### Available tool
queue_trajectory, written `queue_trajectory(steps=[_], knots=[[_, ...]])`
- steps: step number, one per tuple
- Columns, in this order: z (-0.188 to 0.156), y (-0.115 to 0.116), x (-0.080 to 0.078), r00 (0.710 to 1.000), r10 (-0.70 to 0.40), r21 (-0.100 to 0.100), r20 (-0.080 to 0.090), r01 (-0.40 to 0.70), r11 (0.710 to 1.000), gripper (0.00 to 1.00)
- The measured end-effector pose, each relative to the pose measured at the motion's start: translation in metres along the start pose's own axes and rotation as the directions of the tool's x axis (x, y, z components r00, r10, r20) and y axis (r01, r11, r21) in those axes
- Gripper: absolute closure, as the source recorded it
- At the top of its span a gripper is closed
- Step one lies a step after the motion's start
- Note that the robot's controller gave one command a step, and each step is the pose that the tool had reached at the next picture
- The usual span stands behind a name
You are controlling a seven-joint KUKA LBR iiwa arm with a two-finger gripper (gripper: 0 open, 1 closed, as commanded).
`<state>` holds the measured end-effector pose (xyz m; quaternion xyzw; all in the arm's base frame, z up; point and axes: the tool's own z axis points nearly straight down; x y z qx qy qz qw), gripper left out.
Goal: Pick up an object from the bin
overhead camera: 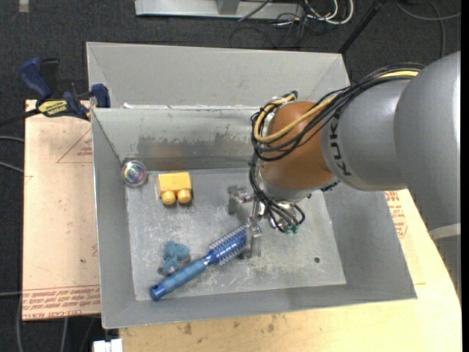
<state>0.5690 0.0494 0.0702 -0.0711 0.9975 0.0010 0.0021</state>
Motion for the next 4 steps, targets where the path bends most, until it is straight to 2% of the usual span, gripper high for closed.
queue_trajectory(steps=[1, 2, 4], knots=[[0.001, 0.0, 0.001, 1.0, 0.001, 0.0, -0.003, -0.001, 1.0, 1.0], [-0.034, 0.0, 0.0, 1.0, 0.002, 0.001, 0.0, -0.002, 1.0, 1.0], [-0.08, 0.0, -0.001, 1.0, 0.003, 0.001, -0.001, -0.003, 1.0, 1.0]])
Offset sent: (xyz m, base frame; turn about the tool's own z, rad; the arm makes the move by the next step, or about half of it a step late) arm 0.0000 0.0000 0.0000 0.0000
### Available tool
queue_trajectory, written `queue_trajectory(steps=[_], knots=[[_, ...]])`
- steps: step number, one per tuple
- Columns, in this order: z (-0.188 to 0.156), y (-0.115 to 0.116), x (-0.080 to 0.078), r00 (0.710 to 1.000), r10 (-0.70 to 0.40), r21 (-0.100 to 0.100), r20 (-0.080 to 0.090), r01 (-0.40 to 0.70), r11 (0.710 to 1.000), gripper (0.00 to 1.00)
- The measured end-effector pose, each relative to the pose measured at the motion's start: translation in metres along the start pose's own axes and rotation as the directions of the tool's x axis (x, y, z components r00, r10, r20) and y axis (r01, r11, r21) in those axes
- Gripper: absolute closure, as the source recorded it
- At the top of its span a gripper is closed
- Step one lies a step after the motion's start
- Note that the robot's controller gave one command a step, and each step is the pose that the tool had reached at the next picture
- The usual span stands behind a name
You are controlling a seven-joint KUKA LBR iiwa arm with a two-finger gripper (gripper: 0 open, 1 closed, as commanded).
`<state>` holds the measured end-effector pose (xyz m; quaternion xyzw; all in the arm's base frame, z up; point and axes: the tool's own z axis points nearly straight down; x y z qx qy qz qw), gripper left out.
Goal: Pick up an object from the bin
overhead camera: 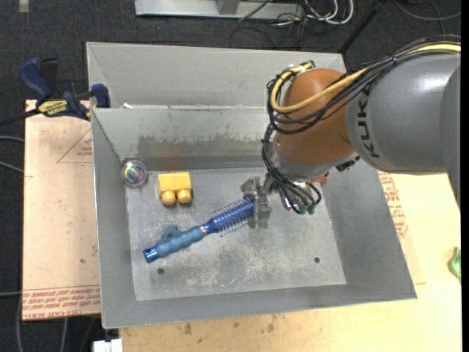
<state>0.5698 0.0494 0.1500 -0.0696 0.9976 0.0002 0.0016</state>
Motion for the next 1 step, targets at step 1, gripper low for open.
queue_trajectory(steps=[1], knots=[[-0.0428, 0.0003, -0.0015, 1.0, 0.001, 0.0, 0.003, -0.001, 1.0, 1.0]])
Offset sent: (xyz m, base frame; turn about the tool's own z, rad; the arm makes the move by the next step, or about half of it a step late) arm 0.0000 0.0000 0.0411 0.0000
